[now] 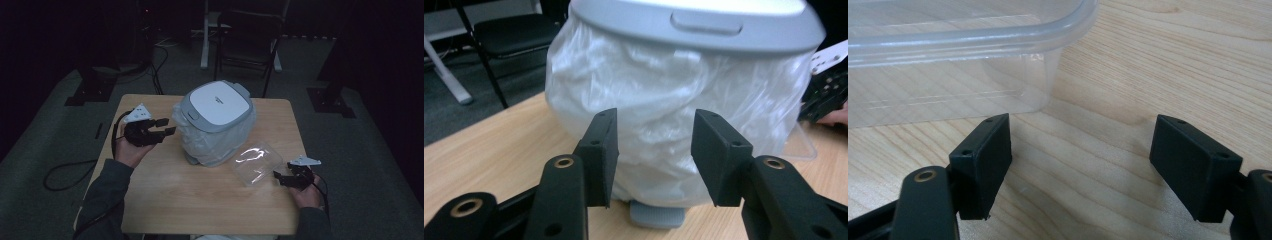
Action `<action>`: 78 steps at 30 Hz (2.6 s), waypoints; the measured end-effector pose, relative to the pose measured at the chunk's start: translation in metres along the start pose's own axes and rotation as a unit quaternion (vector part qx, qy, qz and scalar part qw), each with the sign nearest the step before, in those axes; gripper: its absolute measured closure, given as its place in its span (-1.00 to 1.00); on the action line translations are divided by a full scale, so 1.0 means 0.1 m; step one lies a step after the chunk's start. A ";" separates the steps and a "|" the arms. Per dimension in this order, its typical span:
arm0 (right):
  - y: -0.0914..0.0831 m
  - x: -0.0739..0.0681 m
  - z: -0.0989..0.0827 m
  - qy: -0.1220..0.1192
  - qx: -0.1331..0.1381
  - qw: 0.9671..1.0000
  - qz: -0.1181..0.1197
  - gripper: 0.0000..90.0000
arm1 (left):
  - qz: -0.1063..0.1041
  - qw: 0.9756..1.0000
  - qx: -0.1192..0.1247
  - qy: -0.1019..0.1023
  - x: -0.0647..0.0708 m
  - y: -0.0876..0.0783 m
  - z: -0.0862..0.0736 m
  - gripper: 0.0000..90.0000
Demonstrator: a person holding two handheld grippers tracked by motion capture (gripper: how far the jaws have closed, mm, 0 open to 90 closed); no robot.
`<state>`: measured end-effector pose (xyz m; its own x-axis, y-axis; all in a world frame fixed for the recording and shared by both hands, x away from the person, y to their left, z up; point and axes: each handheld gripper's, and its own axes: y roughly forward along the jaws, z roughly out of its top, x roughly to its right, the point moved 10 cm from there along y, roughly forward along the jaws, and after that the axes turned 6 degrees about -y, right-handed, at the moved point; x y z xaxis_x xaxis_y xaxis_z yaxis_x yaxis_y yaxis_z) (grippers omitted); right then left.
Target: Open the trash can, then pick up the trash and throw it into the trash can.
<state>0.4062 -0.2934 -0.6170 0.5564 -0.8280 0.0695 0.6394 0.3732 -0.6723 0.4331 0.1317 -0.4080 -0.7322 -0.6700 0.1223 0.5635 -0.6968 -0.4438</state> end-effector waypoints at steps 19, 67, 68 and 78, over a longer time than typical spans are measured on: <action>0.00 0.00 0.00 0.002 0.000 1.000 -0.001 -0.47 | -0.044 0.998 0.020 0.028 0.27 0.09 0.50 1.00; 0.00 -0.01 0.00 0.003 0.000 1.000 -0.003 -0.47 | -0.012 0.999 0.049 -0.010 0.12 0.00 0.15 0.15; 0.00 -0.01 0.00 0.003 0.000 1.000 -0.003 -0.47 | -0.016 0.999 0.048 -0.012 0.13 0.00 0.11 0.14; -0.01 -0.01 -0.01 0.005 -0.001 1.000 -0.004 -0.47 | -0.065 0.998 0.014 0.018 0.65 0.21 -0.25 0.11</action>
<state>0.4050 -0.2932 -0.6172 0.5469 -0.8345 0.0677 0.6422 0.3662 -0.6734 0.3881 0.0802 -0.4313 -0.8130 -0.5641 0.1443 0.4732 -0.7845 -0.4008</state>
